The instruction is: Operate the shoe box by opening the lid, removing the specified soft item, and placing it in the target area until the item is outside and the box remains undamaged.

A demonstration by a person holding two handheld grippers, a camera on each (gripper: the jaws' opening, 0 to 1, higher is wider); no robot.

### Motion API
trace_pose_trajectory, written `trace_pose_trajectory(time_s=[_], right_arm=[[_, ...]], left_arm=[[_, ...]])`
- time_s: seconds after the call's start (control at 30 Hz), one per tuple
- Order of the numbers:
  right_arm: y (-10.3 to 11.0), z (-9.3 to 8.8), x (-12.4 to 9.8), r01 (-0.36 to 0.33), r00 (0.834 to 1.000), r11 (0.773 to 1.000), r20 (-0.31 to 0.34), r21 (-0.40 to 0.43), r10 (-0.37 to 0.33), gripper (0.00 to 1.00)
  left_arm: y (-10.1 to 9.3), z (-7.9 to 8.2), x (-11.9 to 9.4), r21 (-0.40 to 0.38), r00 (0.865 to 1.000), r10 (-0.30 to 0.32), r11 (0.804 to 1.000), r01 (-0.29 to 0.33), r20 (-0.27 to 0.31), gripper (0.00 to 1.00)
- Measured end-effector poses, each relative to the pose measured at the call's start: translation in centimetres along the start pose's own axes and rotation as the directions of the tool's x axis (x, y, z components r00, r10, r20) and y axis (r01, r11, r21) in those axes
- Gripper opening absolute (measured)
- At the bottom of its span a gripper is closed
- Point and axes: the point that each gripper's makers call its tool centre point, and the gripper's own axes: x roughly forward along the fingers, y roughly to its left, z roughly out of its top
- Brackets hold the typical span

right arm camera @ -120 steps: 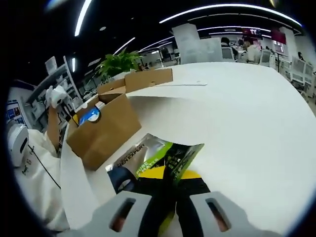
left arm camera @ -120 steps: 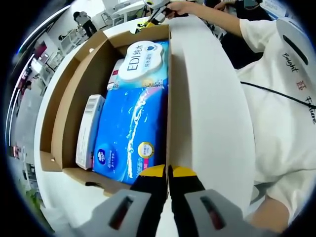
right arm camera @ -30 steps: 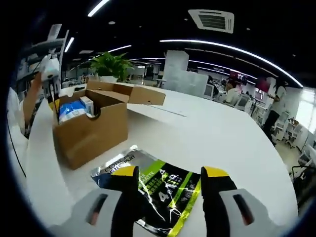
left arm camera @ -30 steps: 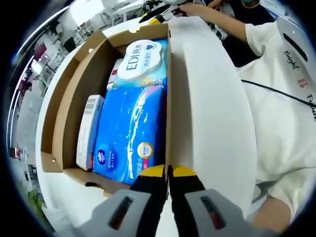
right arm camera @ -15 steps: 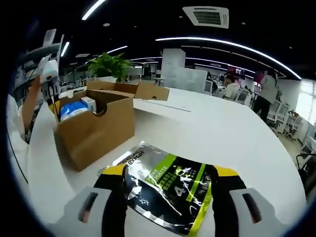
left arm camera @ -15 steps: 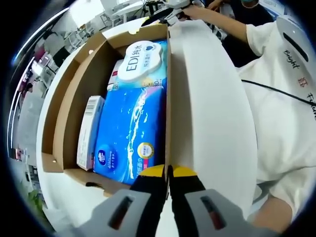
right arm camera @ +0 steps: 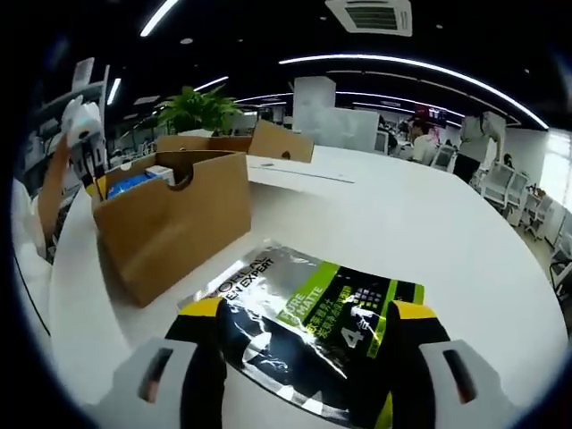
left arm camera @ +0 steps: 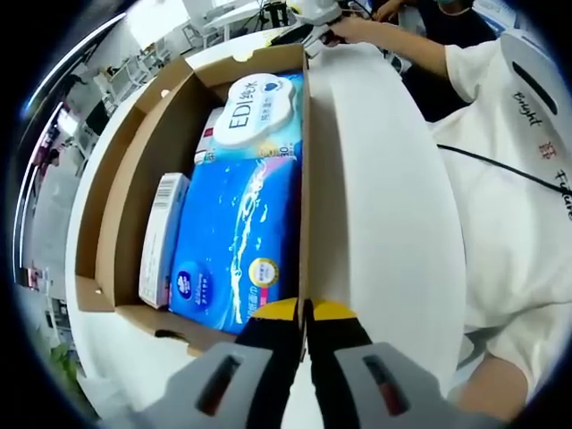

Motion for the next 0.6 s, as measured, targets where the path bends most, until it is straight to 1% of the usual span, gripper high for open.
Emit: trace_pose_trajectory(time_s=[0.13,0.2,0.23,0.27,0.4,0.6], right_arm=[[0.11,-0.32,0.03,-0.011,1.000,1.000,-0.008,0.020,0.011,0.74],[0.07,-0.47,0.09,-0.017,1.000,1.000,0.001,0.024,0.017,0.73],[0.22,-0.75,0.08,-0.028,1.000,0.997,-0.009,0.066,0.028,0.73],[0.10,-0.47,-0.02,-0.017,1.000,0.999,0.001,0.034,0.017,0.73],[0.29,-0.40,-0.10,-0.015,1.000,0.999,-0.002,0.040,0.015,0.72],[0.43,-0.31,-0.15,-0.021,1.000,0.999,0.014,0.033,0.020,0.72]], left_arm=[[0.04,-0.02,0.00,0.002,1.000,0.002,1.000,-0.002,0.002,0.02],[0.04,-0.03,0.00,0.003,1.000,0.003,1.000,-0.003,0.003,0.02],[0.06,-0.03,0.01,0.001,1.000,0.003,1.000,-0.003,0.003,0.02],[0.06,-0.04,0.02,0.001,1.000,0.003,1.000,-0.003,0.001,0.02],[0.00,-0.02,0.02,0.004,1.000,0.005,1.000,-0.005,0.006,0.02],[-0.16,0.00,0.05,0.001,1.000,0.003,1.000,-0.003,0.002,0.02]])
